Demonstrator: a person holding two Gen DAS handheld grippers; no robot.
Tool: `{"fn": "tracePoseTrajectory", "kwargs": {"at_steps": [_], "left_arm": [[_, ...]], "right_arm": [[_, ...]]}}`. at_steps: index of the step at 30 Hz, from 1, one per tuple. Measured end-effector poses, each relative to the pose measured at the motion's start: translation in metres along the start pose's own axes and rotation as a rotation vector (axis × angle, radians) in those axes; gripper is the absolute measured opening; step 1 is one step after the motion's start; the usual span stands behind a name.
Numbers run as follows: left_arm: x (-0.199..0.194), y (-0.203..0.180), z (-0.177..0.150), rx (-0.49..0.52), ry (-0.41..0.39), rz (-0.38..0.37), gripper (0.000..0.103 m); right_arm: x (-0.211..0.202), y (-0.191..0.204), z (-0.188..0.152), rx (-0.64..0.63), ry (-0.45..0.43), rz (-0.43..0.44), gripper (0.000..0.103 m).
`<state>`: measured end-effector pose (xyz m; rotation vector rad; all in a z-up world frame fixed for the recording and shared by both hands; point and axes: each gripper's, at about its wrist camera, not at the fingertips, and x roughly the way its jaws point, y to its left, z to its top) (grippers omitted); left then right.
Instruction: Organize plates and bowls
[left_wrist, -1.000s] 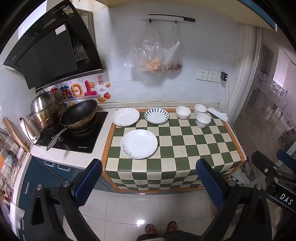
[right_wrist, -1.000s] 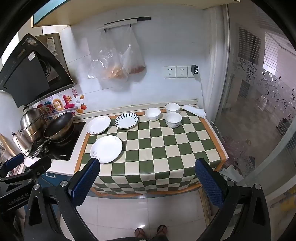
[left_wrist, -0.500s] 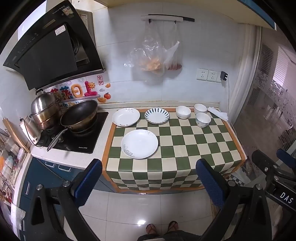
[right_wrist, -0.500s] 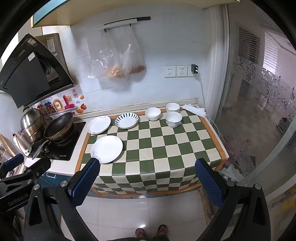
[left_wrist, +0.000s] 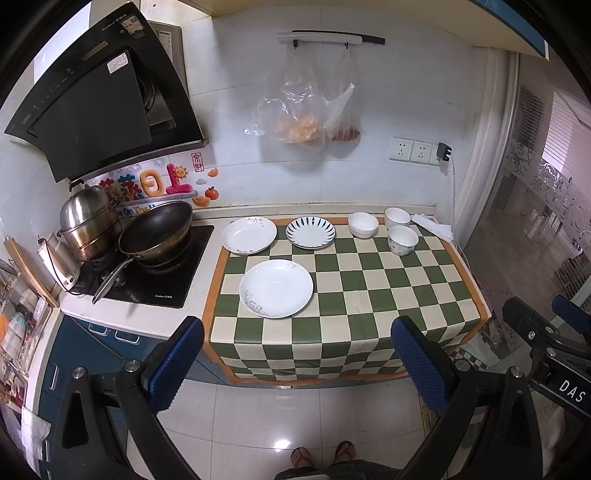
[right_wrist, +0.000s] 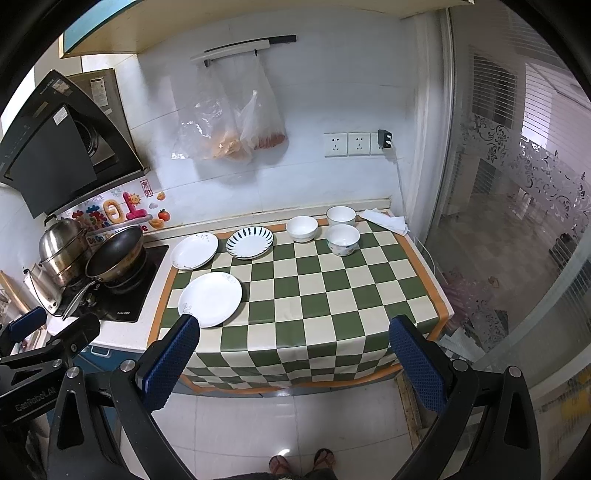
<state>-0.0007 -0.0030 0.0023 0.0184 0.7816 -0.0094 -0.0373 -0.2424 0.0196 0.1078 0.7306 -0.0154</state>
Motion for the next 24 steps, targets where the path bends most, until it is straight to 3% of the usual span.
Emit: {"fn": "tracePoseTrajectory", "kwargs": {"at_steps": [24], "left_arm": [[-0.0014, -0.0031, 0.0052, 0.004, -0.005, 0.000, 0.103]], "right_arm": [[-0.0047, 0.0017, 0.0022, -0.006, -0.012, -0.004, 0.103]]}}
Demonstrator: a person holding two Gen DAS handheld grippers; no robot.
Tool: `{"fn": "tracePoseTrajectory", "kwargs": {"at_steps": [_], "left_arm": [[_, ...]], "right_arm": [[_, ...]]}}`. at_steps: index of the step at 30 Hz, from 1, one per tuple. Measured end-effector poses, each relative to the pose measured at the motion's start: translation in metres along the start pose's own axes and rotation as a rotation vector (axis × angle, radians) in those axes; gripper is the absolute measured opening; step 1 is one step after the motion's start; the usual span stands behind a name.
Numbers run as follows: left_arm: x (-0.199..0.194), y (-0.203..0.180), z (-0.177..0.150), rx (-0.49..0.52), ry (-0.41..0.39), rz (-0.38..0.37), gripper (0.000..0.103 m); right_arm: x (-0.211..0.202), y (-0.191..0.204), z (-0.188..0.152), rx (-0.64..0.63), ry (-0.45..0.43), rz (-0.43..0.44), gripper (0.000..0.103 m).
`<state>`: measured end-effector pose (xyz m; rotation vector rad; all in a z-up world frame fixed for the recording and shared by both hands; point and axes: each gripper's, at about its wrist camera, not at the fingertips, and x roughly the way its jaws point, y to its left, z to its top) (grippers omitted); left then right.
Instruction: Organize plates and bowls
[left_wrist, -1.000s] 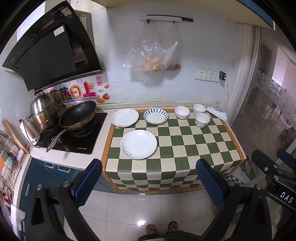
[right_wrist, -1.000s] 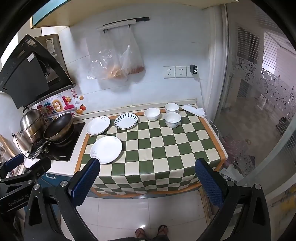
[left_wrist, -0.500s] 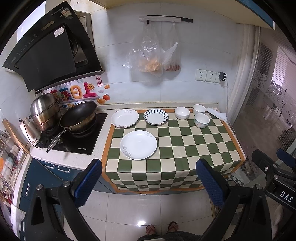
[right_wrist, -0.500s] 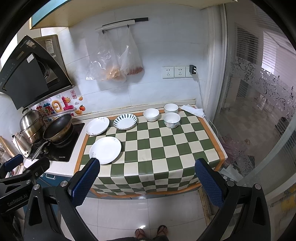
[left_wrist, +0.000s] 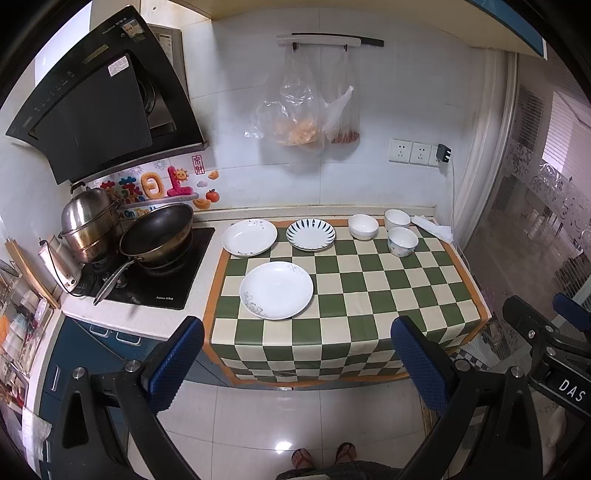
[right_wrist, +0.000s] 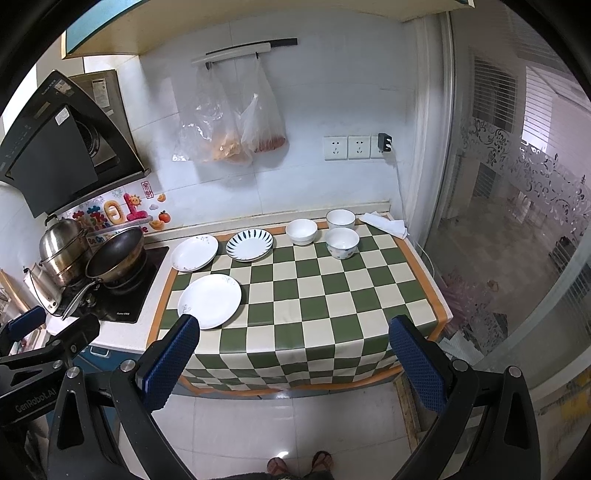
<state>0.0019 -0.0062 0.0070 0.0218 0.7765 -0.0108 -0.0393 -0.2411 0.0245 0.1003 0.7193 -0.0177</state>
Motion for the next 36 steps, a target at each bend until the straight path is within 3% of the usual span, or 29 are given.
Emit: {"fn": "tracePoseTrajectory", "kwargs": {"at_steps": [36], "left_arm": [[-0.006, 0.007, 0.010, 0.001, -0.020, 0.000, 0.103]], "right_arm": [[-0.006, 0.009, 0.004, -0.001, -0.019, -0.002, 0.103]]}}
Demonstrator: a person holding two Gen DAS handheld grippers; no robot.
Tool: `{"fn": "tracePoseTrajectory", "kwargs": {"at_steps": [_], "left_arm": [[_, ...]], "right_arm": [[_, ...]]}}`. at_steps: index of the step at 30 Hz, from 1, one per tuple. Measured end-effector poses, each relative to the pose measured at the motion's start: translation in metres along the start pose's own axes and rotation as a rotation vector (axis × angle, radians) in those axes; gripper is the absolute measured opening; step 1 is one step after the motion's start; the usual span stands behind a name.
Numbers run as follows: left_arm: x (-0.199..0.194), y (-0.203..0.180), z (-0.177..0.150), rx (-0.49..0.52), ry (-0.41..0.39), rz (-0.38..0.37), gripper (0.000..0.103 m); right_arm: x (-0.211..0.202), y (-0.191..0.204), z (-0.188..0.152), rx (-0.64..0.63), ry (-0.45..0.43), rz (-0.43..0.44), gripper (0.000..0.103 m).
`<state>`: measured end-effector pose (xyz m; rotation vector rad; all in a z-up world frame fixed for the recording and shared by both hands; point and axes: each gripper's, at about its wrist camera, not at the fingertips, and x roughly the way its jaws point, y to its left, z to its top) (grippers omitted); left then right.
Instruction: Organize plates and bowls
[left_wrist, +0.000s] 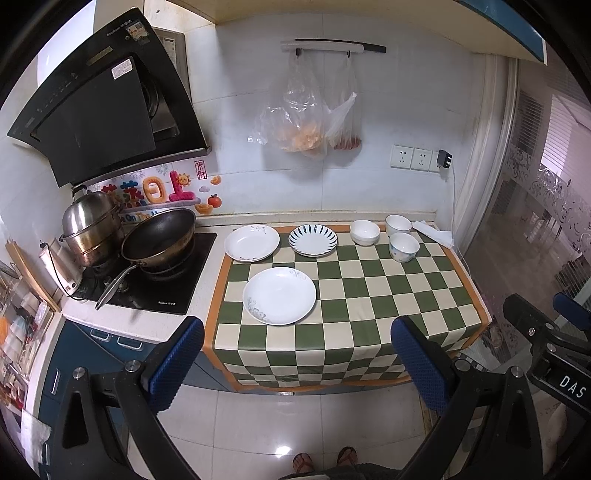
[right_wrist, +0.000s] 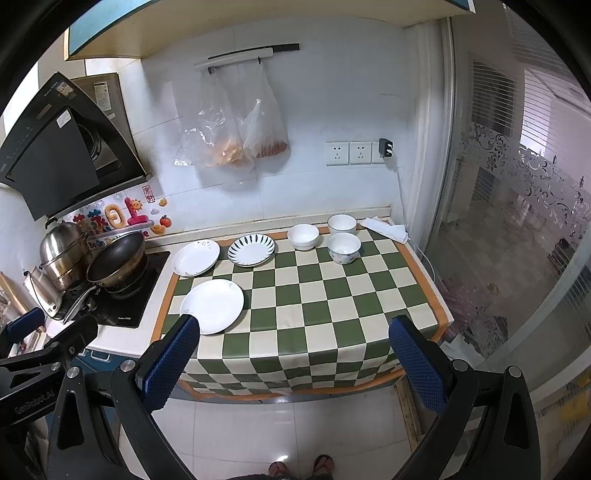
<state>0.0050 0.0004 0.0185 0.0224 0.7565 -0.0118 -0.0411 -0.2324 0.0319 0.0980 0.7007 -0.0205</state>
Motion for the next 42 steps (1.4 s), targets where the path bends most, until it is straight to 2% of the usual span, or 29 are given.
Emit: {"fn": "tracePoseTrajectory", "kwargs": {"at_steps": [10, 15, 17, 23, 24, 29, 35, 38, 41, 42], "left_arm": [[0.002, -0.002, -0.001, 0.001, -0.003, 0.002, 0.103], [0.020, 0.007, -0.001, -0.013, -0.011, 0.039, 0.103], [0.038, 0.017, -0.002, -0.033, -0.012, 0.052, 0.103], [0.115, 0.066, -0.006, -0.082, 0.067, 0.106, 0.103], [0.132, 0.074, -0.007, -0.092, 0.095, 0.124, 0.103], [0.209, 0.103, -0.007, -0.130, 0.206, 0.114, 0.103], [0.329, 0.124, -0.009, -0.167, 0.382, 0.114, 0.102], [0.384, 0.127, -0.009, -0.175, 0.468, 0.111, 0.102], [0.434, 0.128, -0.011, -0.176, 0.553, 0.104, 0.091], [0.451, 0.128, -0.012, -0.181, 0.582, 0.095, 0.090]], "right_arm": [[0.006, 0.001, 0.003, 0.013, 0.000, 0.001, 0.103], [0.038, 0.010, -0.002, 0.002, -0.018, 0.027, 0.103], [0.068, 0.017, -0.006, 0.005, 0.042, 0.047, 0.103], [0.168, 0.031, -0.029, 0.087, 0.221, 0.161, 0.103], [0.186, 0.035, -0.033, 0.089, 0.248, 0.169, 0.103], [0.279, 0.051, -0.038, 0.088, 0.358, 0.195, 0.103], [0.410, 0.071, -0.039, 0.055, 0.493, 0.225, 0.102], [0.470, 0.076, -0.038, 0.050, 0.551, 0.258, 0.098], [0.539, 0.085, -0.041, 0.030, 0.630, 0.286, 0.091], [0.555, 0.087, -0.042, 0.024, 0.654, 0.298, 0.087]]}}
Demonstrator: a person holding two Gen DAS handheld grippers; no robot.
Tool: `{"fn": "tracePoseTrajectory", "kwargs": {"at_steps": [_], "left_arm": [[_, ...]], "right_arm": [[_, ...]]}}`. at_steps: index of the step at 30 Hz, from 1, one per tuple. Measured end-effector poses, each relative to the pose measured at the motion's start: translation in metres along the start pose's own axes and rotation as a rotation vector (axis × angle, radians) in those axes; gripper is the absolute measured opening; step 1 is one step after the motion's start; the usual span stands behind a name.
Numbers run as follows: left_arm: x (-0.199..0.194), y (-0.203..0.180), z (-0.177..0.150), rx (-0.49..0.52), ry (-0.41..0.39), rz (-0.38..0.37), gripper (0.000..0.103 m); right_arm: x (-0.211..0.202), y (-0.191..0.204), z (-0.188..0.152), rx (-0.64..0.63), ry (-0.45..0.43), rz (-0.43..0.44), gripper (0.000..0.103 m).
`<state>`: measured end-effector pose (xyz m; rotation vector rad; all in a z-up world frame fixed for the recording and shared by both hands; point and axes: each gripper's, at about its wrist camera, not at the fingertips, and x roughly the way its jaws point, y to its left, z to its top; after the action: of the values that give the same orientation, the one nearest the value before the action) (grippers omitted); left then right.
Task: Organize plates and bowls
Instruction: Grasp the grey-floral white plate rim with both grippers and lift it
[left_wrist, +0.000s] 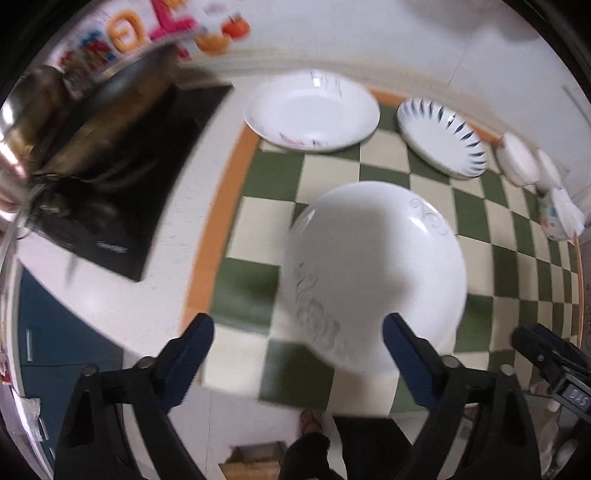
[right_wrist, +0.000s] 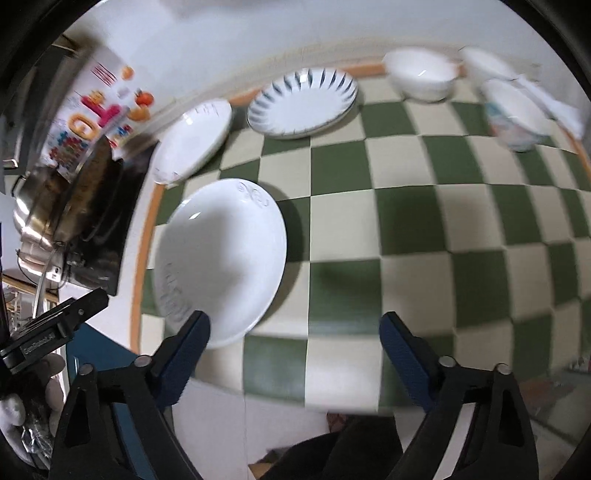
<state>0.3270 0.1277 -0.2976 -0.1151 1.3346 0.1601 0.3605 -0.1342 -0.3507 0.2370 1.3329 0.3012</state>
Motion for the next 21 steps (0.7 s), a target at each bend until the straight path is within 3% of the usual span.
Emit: {"fn": "tracePoseTrajectory", "kwargs": {"at_steps": [4, 8, 12, 15, 18, 21], "left_arm": [[0.048, -0.005, 0.027, -0.003, 0.092, 0.009, 0.078], [0.078, -0.002, 0.042, -0.025, 0.148, -0.013, 0.070], [0.095, 0.009, 0.044, -0.069, 0.197, -0.031, 0.057], [0.101, 0.013, 0.043, -0.079, 0.221, -0.058, 0.045], [0.099, 0.014, 0.040, -0.063, 0.220, -0.061, 0.042], [0.094, 0.018, 0.037, -0.059, 0.211, -0.073, 0.039]], "right_arm": [[0.053, -0.002, 0.034, -0.016, 0.103, 0.046, 0.070], [0.091, -0.002, 0.061, -0.042, 0.174, 0.079, 0.062], [0.109, 0.001, 0.073, -0.048, 0.211, 0.118, 0.051], [0.115, 0.007, 0.078, -0.058, 0.245, 0.148, 0.031], [0.121, 0.011, 0.077, -0.071, 0.279, 0.157, 0.015], [0.122, 0.014, 0.077, -0.076, 0.274, 0.162, 0.015]]}}
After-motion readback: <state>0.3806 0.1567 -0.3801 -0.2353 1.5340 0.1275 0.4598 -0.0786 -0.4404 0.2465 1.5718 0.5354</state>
